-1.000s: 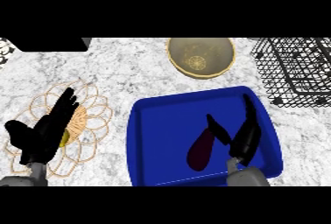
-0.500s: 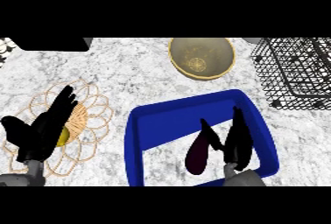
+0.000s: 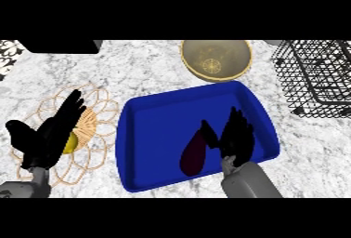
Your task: Pick the eggplant from the tray and place it in the tiered basket
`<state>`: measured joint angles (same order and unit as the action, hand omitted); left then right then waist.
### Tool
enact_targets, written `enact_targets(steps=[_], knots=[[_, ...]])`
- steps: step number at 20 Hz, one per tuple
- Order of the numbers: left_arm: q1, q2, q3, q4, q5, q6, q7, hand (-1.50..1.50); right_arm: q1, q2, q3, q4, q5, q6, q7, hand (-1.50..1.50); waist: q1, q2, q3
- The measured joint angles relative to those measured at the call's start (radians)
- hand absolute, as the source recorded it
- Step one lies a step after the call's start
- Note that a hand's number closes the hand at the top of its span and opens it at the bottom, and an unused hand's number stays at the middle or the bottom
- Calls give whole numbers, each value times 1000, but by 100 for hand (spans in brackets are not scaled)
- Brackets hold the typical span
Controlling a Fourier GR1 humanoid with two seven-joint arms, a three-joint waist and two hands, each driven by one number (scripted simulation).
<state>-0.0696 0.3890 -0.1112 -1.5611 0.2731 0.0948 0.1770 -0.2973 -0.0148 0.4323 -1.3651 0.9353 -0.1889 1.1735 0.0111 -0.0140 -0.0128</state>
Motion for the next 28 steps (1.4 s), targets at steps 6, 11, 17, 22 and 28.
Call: enact_targets(steps=[6, 11, 17, 22, 28], knots=[[2, 3, 10, 4, 7, -11, 3, 0, -63, -4, -14, 11, 2, 84, 61, -150, 0, 1, 5], [-13, -13, 4, 5, -6, 6, 10, 0, -60, 1, -33, 26, -2, 126, 67, -150, -5, 1, 8], [-7, -14, 11, 3, -3, -3, 7, 0, -41, 4, -31, 49, 38, 145, 63, -150, -2, 1, 9], [2, -14, 16, -4, -9, -4, 4, 0, -23, 9, -29, 45, 96, 155, 61, -150, -3, 1, 11], [8, -26, 15, -1, -16, -1, 2, 0, 14, 13, -24, 26, 120, 176, 58, 150, -4, 3, 12]])
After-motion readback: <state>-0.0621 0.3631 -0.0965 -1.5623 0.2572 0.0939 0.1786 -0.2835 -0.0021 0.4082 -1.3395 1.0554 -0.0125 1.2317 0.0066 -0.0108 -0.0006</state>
